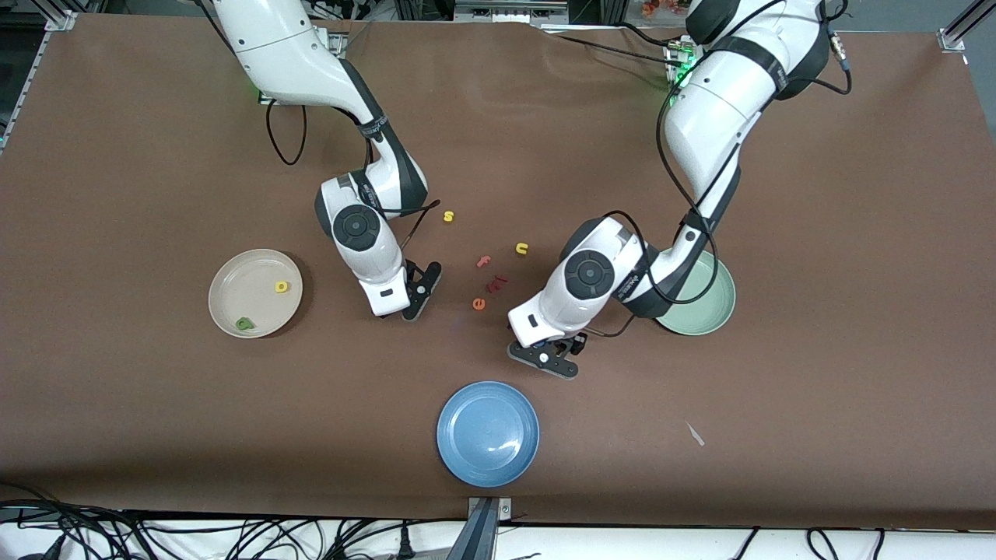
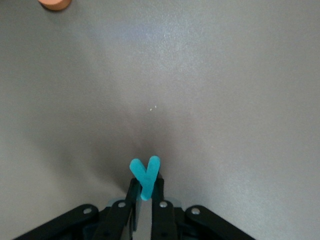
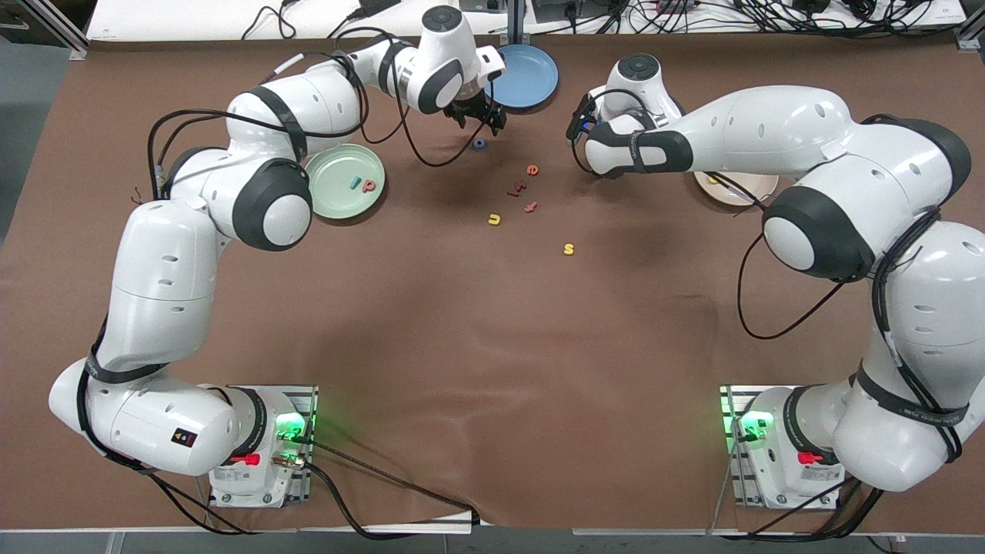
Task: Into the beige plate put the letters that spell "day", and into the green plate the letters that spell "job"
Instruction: 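Grasp the teal y with the right gripper while the left gripper grasps the blue o, then drop the y in the beige plate while the left gripper drops the o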
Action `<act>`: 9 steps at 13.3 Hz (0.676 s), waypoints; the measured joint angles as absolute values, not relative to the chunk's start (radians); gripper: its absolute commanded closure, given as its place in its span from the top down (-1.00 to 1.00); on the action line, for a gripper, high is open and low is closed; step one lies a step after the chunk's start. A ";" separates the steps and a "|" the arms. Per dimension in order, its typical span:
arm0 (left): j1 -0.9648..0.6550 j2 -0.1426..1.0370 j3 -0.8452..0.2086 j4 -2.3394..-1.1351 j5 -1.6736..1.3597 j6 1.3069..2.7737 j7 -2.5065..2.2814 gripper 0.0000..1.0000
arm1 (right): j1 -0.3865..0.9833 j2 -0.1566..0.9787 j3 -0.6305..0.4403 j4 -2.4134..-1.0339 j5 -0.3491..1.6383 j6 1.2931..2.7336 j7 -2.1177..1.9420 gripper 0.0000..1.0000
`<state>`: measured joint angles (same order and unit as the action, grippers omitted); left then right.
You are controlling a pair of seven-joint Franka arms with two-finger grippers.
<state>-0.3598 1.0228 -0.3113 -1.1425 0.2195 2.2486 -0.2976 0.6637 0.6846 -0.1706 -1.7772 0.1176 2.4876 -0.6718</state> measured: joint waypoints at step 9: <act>-0.373 1.047 -0.296 -1.161 0.265 2.295 -0.288 0.15 | 0.587 0.555 -0.373 -1.681 0.245 1.986 -0.657 -1.00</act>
<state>-0.3729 1.0474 -0.2958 -1.1614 0.2646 2.2953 -0.2878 0.5873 0.5548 -0.3731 -1.6808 0.2447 1.9864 -0.6567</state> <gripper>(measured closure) 0.401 0.868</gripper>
